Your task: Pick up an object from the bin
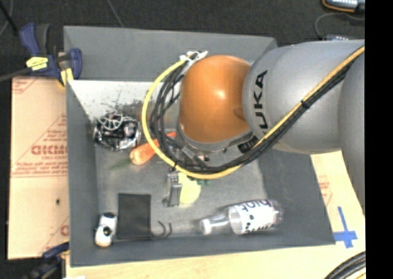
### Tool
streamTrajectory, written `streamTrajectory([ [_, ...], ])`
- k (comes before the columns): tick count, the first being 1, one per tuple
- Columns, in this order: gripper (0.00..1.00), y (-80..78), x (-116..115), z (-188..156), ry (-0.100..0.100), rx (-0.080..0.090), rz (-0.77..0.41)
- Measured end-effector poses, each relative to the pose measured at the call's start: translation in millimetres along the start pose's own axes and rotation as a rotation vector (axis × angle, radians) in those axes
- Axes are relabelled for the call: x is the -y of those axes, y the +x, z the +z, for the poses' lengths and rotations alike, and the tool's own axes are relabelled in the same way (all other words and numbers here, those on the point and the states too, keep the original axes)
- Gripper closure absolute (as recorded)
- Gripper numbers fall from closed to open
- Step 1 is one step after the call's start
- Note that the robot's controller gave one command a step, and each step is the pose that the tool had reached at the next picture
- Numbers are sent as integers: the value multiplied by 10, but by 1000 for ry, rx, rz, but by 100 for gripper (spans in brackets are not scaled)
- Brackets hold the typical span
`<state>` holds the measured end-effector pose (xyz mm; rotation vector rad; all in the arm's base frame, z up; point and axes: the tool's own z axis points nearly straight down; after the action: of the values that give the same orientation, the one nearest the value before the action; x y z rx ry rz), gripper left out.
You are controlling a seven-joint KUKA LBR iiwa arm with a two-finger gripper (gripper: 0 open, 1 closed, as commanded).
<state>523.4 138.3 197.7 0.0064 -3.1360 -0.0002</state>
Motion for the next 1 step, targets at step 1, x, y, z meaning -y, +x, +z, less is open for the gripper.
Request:
streamTrajectory([
  [1,0,-16,6,-43,-1,8,3],
])
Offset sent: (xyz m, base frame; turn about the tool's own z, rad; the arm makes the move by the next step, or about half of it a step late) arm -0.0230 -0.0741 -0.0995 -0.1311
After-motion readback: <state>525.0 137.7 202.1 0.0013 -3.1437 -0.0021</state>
